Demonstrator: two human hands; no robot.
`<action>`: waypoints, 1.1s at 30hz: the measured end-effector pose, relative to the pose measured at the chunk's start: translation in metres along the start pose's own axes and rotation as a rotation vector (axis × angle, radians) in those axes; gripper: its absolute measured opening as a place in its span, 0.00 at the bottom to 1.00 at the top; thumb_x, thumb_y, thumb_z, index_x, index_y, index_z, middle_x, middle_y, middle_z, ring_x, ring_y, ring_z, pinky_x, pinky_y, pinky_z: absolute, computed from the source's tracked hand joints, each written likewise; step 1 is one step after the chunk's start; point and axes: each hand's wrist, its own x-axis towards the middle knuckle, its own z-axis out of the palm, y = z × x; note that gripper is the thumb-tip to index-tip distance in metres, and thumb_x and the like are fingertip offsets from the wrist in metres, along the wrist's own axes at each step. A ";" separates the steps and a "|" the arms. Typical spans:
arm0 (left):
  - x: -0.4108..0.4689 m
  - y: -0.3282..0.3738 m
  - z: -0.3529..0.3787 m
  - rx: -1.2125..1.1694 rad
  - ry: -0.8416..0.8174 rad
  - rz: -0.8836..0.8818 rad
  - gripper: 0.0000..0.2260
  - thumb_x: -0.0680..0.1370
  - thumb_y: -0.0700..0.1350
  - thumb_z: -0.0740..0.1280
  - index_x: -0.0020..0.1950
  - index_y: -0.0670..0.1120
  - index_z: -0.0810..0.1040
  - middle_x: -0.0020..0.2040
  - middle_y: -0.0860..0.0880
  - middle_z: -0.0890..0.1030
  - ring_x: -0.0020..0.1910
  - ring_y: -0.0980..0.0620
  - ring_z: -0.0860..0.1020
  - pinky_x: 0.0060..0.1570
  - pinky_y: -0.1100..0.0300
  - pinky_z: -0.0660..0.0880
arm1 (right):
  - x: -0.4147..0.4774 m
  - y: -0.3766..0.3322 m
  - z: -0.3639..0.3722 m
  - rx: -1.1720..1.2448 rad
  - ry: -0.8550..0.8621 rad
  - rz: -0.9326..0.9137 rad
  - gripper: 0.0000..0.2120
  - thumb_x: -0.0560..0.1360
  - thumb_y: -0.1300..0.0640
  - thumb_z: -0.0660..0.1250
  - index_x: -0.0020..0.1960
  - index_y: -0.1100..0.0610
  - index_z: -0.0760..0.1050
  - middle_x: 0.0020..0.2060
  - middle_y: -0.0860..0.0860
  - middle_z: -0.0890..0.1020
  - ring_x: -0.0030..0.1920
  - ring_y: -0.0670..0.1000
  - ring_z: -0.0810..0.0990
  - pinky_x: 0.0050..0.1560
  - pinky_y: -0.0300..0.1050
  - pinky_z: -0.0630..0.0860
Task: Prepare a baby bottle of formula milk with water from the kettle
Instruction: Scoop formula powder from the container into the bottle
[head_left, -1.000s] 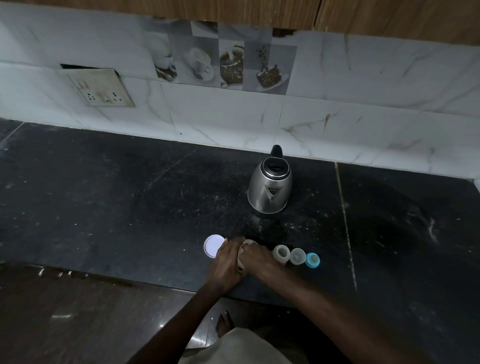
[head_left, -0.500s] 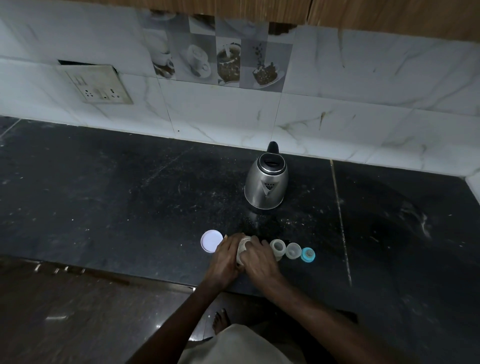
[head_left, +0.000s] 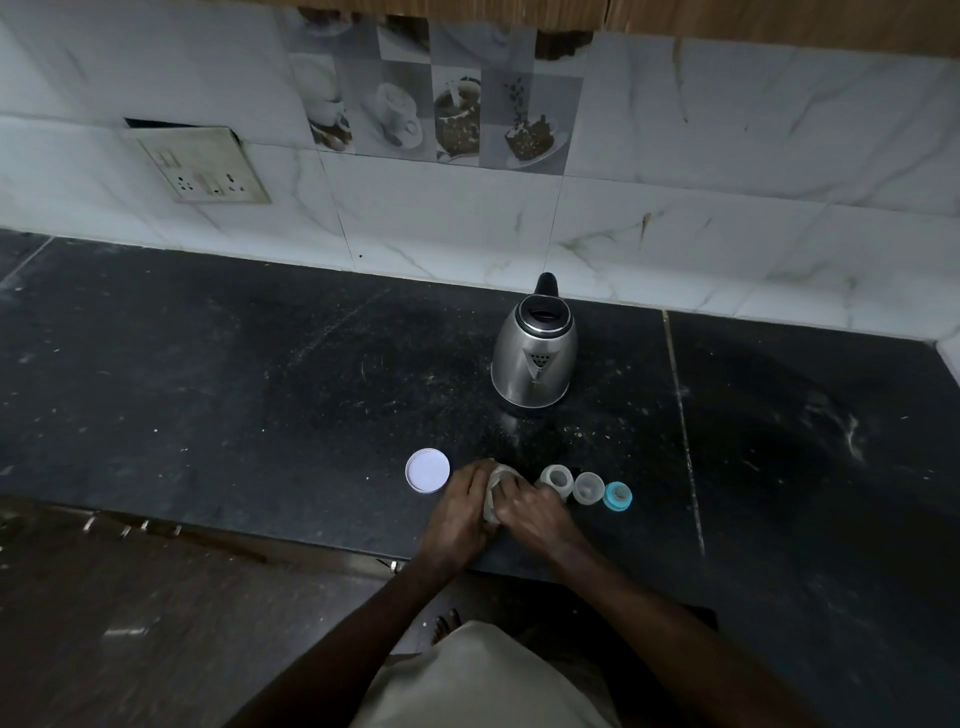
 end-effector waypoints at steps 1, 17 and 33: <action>0.000 -0.001 -0.001 -0.006 0.009 -0.004 0.32 0.73 0.49 0.72 0.75 0.37 0.71 0.72 0.40 0.75 0.71 0.43 0.73 0.74 0.53 0.68 | 0.002 0.000 -0.005 0.023 -0.054 0.011 0.05 0.66 0.60 0.67 0.34 0.54 0.82 0.31 0.50 0.80 0.26 0.48 0.79 0.22 0.38 0.68; 0.006 -0.003 -0.011 -0.158 0.034 -0.016 0.31 0.74 0.49 0.78 0.74 0.41 0.73 0.70 0.46 0.76 0.70 0.53 0.72 0.72 0.69 0.62 | 0.011 -0.016 -0.005 0.273 -0.082 0.359 0.12 0.61 0.63 0.81 0.42 0.54 0.82 0.38 0.51 0.82 0.23 0.52 0.79 0.20 0.43 0.71; 0.008 -0.014 -0.007 -0.028 -0.011 0.071 0.31 0.76 0.42 0.74 0.78 0.39 0.68 0.75 0.41 0.72 0.76 0.46 0.70 0.76 0.56 0.66 | 0.014 -0.011 -0.002 0.235 -0.104 0.205 0.15 0.49 0.59 0.85 0.25 0.54 0.79 0.23 0.50 0.78 0.18 0.48 0.76 0.20 0.35 0.64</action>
